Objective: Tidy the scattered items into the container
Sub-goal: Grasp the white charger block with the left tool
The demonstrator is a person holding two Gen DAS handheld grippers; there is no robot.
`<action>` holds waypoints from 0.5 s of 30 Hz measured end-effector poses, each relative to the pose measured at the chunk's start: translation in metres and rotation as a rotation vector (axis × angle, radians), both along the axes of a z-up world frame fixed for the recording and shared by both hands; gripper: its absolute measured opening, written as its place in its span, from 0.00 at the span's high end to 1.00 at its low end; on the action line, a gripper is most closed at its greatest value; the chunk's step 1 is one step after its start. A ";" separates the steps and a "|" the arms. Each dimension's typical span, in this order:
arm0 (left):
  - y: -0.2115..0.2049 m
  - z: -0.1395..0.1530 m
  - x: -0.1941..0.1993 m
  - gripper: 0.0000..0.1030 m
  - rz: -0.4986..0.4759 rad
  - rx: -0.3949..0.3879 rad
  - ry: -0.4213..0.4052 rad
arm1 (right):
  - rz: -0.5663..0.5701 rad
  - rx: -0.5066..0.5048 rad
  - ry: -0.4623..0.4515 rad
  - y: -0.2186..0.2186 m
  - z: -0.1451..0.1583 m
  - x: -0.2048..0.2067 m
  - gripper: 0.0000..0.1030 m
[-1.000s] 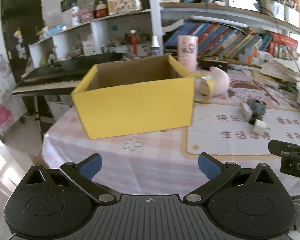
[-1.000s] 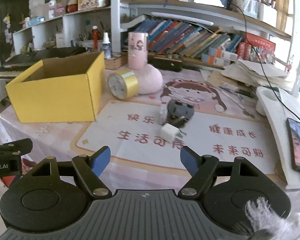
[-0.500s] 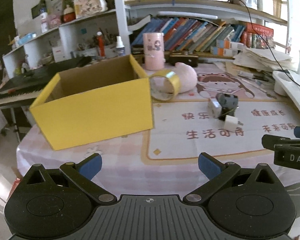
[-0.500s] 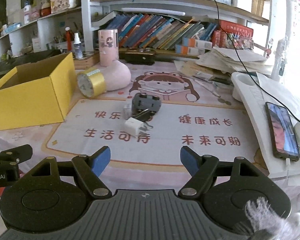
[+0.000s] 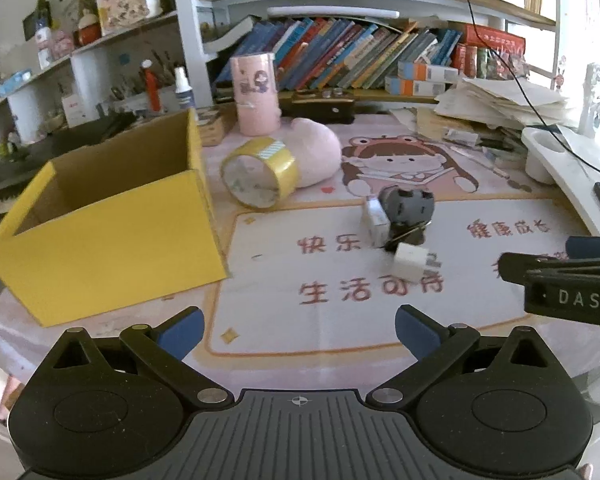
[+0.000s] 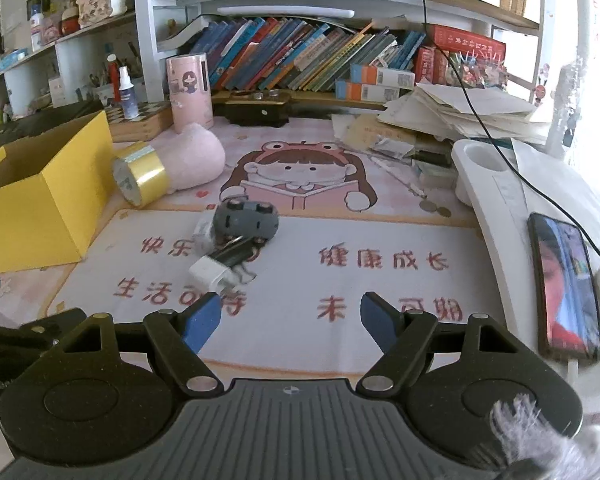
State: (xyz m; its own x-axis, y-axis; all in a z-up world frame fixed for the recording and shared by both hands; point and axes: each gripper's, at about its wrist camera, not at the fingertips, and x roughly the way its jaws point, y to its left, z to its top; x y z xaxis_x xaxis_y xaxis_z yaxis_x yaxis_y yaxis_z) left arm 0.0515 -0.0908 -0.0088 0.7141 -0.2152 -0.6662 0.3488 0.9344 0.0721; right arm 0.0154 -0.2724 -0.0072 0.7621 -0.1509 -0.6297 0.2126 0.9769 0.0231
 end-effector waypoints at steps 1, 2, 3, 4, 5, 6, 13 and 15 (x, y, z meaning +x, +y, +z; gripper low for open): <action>-0.006 -0.001 0.004 0.05 -0.003 -0.003 0.007 | 0.005 0.001 0.001 -0.003 0.000 0.003 0.27; -0.010 -0.002 0.006 0.06 -0.006 -0.006 0.015 | 0.012 0.002 0.003 -0.007 0.000 0.007 0.27; -0.015 -0.004 0.009 0.06 -0.007 -0.009 0.019 | 0.021 0.003 0.006 -0.011 0.000 0.011 0.27; -0.020 -0.005 0.011 0.08 -0.006 -0.011 0.023 | 0.029 0.004 0.007 -0.014 0.000 0.014 0.27; -0.025 -0.006 0.014 0.09 -0.005 -0.012 0.028 | 0.038 0.005 0.007 -0.017 0.000 0.018 0.27; -0.030 -0.007 0.017 0.11 -0.004 -0.014 0.035 | 0.049 0.006 0.007 -0.021 0.000 0.022 0.27; -0.062 -0.018 0.037 0.23 0.005 -0.025 0.086 | 0.100 0.013 0.008 -0.047 -0.001 0.046 0.27; -0.071 -0.020 0.042 0.24 -0.003 -0.029 0.094 | 0.111 0.015 0.005 -0.054 -0.001 0.052 0.27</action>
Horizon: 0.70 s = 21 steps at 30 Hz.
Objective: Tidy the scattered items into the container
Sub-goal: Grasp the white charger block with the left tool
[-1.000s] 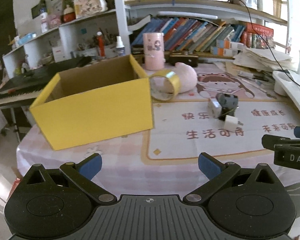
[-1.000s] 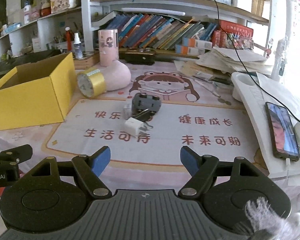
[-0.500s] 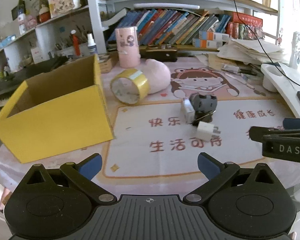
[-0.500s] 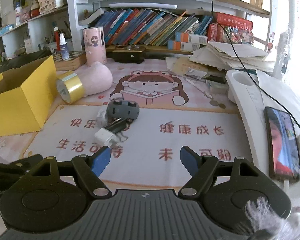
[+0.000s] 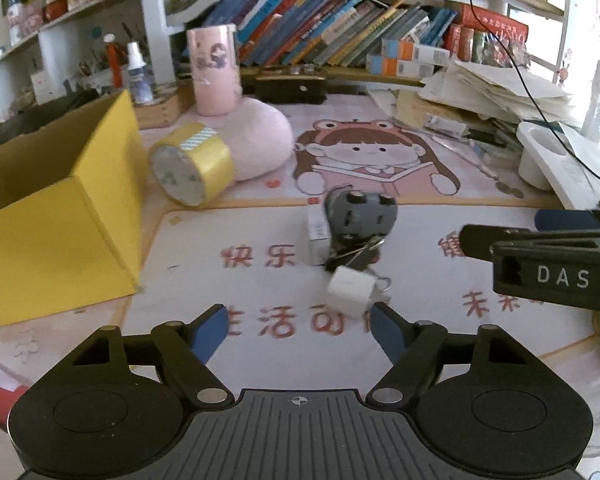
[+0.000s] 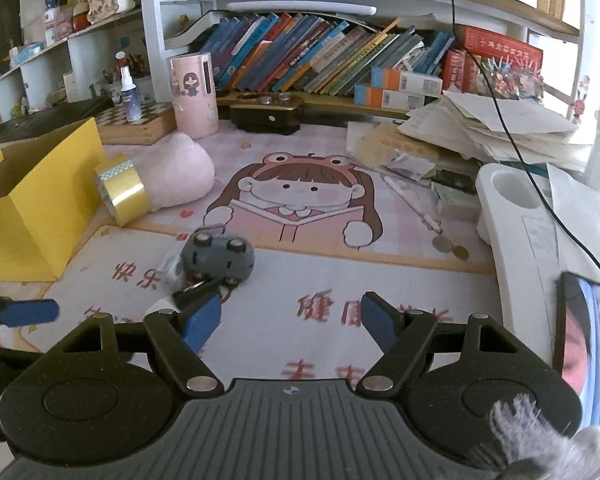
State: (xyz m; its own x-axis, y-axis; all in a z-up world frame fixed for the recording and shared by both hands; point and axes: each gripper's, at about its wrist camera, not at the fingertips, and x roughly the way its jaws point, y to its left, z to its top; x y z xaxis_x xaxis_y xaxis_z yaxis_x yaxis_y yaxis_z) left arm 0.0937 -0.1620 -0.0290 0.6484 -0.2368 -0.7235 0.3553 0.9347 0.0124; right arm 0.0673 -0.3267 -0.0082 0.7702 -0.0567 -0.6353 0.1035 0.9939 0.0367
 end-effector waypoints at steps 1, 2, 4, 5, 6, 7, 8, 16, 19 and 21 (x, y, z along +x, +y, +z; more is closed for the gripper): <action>-0.005 -0.001 0.002 0.24 -0.004 -0.002 0.001 | 0.006 0.001 0.000 -0.004 0.000 0.003 0.27; -0.009 -0.002 0.004 0.24 -0.008 -0.003 0.003 | 0.011 0.002 0.001 -0.007 -0.001 0.006 0.27; -0.019 -0.005 0.009 0.24 -0.013 -0.002 0.008 | 0.023 0.004 0.007 -0.014 -0.002 0.011 0.27; -0.023 -0.006 0.011 0.24 -0.016 -0.001 0.013 | 0.029 0.005 0.010 -0.017 -0.003 0.014 0.27; -0.027 -0.008 0.014 0.24 -0.020 0.000 0.018 | 0.035 0.006 0.012 -0.019 -0.004 0.016 0.27; -0.032 -0.010 0.016 0.24 -0.023 0.003 0.023 | 0.041 0.006 0.012 -0.022 -0.004 0.018 0.27; -0.035 -0.012 0.019 0.24 -0.026 0.006 0.027 | 0.046 0.005 0.012 -0.025 -0.004 0.020 0.27; -0.054 -0.022 0.035 0.26 -0.016 0.024 0.056 | 0.085 0.012 0.020 -0.039 -0.005 0.035 0.26; -0.057 -0.026 0.039 0.34 -0.005 0.030 0.066 | 0.102 0.014 0.021 -0.041 -0.005 0.039 0.24; -0.057 -0.029 0.041 0.40 0.001 0.028 0.079 | 0.116 0.017 0.023 -0.042 -0.005 0.042 0.23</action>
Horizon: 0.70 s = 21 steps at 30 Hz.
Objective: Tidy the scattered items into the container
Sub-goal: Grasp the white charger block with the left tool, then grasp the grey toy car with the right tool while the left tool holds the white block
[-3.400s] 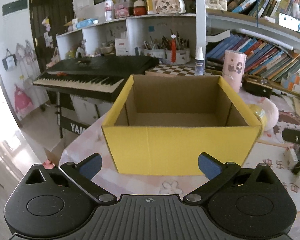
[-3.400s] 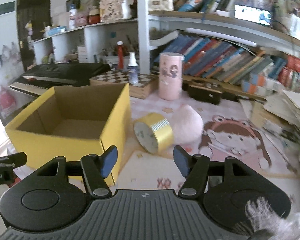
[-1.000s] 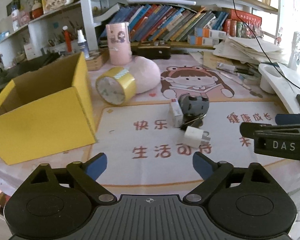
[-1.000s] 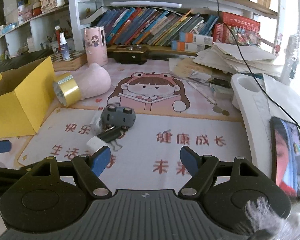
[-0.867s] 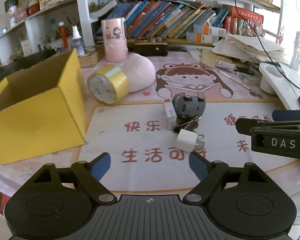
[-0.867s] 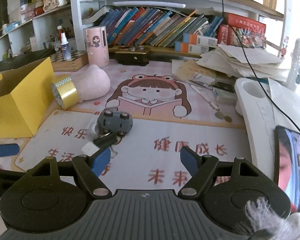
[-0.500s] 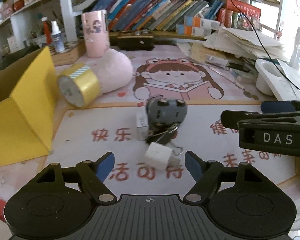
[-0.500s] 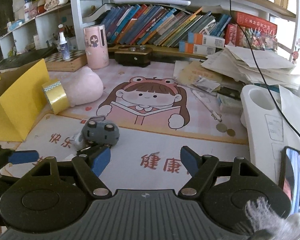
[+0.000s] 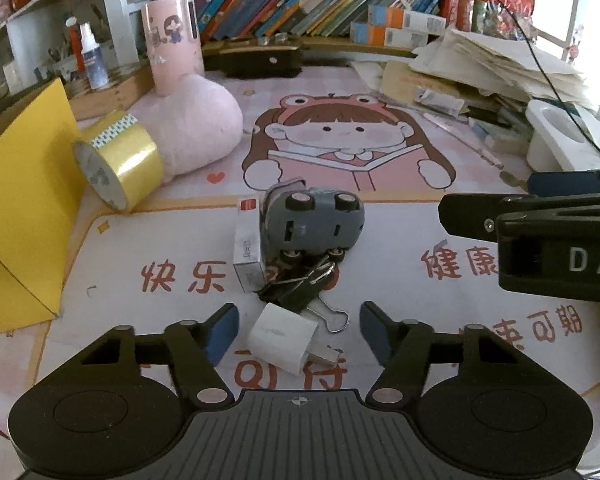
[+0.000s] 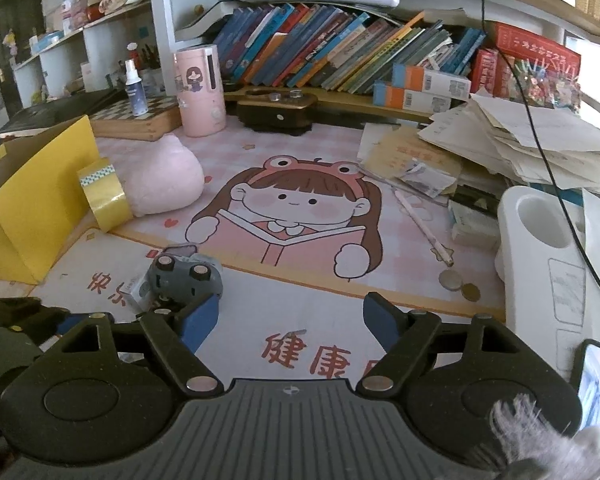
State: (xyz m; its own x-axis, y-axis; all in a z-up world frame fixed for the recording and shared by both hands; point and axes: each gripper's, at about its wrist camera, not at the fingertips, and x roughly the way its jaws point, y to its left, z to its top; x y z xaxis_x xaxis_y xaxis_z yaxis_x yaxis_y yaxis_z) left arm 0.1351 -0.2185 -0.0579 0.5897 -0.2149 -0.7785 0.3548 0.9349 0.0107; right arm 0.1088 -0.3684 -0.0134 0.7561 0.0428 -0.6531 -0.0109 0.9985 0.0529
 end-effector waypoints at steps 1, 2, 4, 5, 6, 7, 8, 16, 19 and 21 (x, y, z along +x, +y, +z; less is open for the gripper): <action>0.000 -0.001 0.001 0.46 0.001 -0.001 0.007 | 0.006 0.000 0.000 0.000 0.000 0.001 0.23; 0.000 -0.002 0.001 0.47 0.003 0.001 0.010 | 0.013 -0.001 -0.001 0.001 0.000 0.002 0.23; 0.000 -0.002 0.000 0.53 -0.006 0.000 0.006 | 0.022 0.001 0.001 0.001 0.000 0.003 0.23; 0.000 -0.001 -0.001 0.55 -0.009 -0.001 0.006 | 0.025 0.002 0.001 0.001 -0.001 0.004 0.23; 0.000 -0.001 -0.001 0.59 -0.011 0.001 0.004 | 0.028 0.004 0.003 0.002 -0.001 0.004 0.23; 0.001 -0.001 -0.001 0.67 -0.009 0.003 0.003 | 0.031 0.005 0.005 0.003 -0.001 0.004 0.23; 0.002 0.000 -0.002 0.67 -0.007 -0.004 0.005 | 0.035 0.008 0.008 0.003 -0.002 0.005 0.23; 0.029 0.017 -0.010 0.67 0.095 -0.034 -0.018 | 0.084 0.035 0.024 0.014 -0.004 0.011 0.21; 0.040 0.025 -0.014 0.67 0.135 -0.041 -0.037 | 0.114 0.043 0.032 0.023 -0.006 0.015 0.20; 0.048 0.030 -0.017 0.67 0.164 -0.043 -0.046 | 0.135 0.048 0.042 0.029 -0.008 0.020 0.20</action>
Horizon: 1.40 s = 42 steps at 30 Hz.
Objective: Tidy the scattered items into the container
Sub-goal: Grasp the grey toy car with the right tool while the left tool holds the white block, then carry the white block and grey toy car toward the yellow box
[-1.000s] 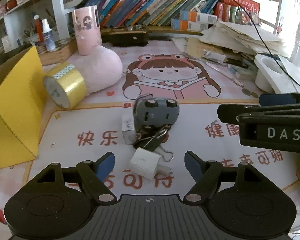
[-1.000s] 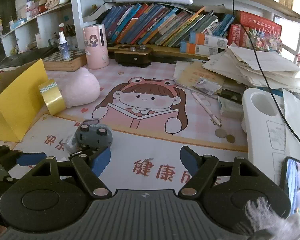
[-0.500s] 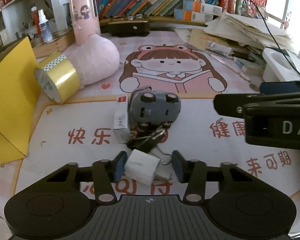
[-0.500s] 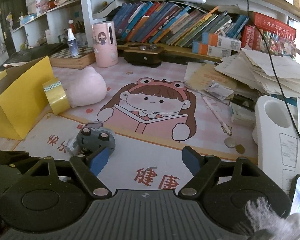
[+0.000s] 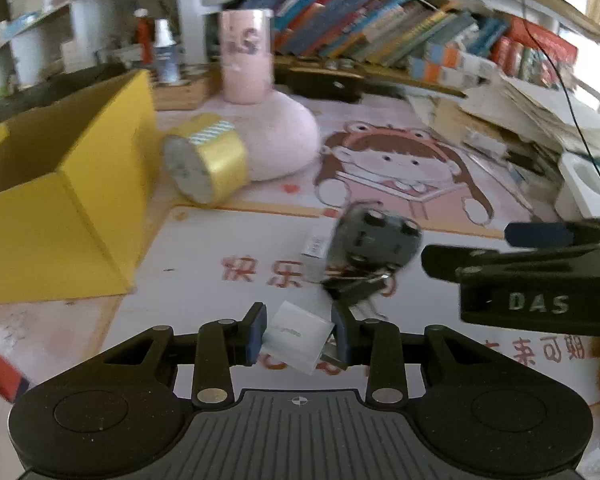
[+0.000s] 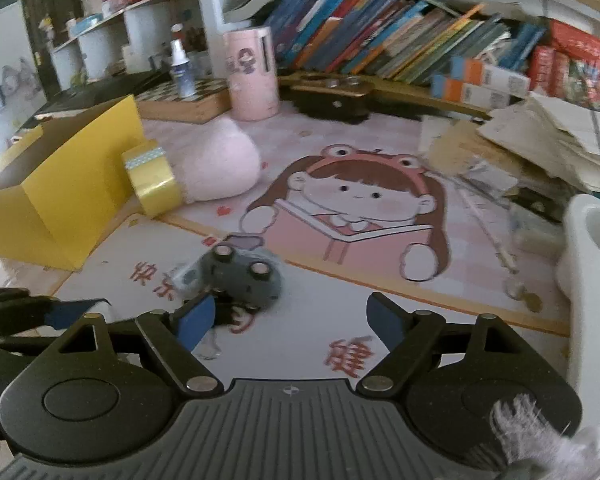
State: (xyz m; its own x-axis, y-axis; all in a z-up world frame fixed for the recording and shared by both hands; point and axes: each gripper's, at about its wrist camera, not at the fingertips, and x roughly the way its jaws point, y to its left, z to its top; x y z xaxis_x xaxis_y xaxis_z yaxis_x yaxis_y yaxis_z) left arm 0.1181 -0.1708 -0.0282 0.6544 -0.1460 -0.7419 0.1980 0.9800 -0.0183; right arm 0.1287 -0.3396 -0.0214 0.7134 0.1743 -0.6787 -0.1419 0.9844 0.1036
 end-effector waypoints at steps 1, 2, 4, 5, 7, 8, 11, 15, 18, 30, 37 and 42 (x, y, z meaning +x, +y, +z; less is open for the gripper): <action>0.004 0.002 -0.001 0.67 0.016 -0.002 -0.004 | 0.009 0.003 0.004 0.003 -0.001 0.003 0.20; 0.008 0.004 -0.003 0.67 0.029 -0.004 -0.008 | 0.019 0.006 0.008 0.006 -0.002 0.005 0.19; 0.015 0.009 -0.005 0.67 0.055 -0.003 -0.018 | 0.034 0.016 0.015 0.012 -0.004 0.011 0.19; 0.018 0.011 -0.006 0.67 0.067 -0.002 -0.023 | 0.037 0.021 0.020 0.015 -0.006 0.015 0.19; 0.024 0.014 -0.007 0.67 0.088 0.000 -0.030 | 0.036 0.026 0.029 0.020 -0.009 0.023 0.19; 0.026 0.015 -0.008 0.67 0.096 0.002 -0.032 | 0.030 0.023 0.032 0.022 -0.010 0.027 0.19; 0.032 0.017 -0.010 0.67 0.114 0.008 -0.037 | 0.004 0.026 0.045 0.025 -0.015 0.037 0.19; 0.036 0.019 -0.009 0.67 0.124 0.008 -0.040 | 0.001 0.041 0.070 0.031 -0.021 0.051 0.21; 0.037 0.019 -0.008 0.67 0.121 0.007 -0.042 | 0.008 0.036 0.089 0.035 -0.027 0.058 0.24; 0.043 0.019 -0.005 0.67 0.140 -0.038 -0.034 | -0.005 0.050 0.097 0.025 -0.030 0.063 0.42; 0.048 0.023 -0.003 0.67 0.132 -0.076 -0.055 | -0.020 0.034 0.010 0.019 -0.002 0.048 0.42; 0.060 0.027 -0.009 0.67 0.111 -0.095 -0.075 | -0.024 0.048 -0.034 0.029 0.016 0.028 0.42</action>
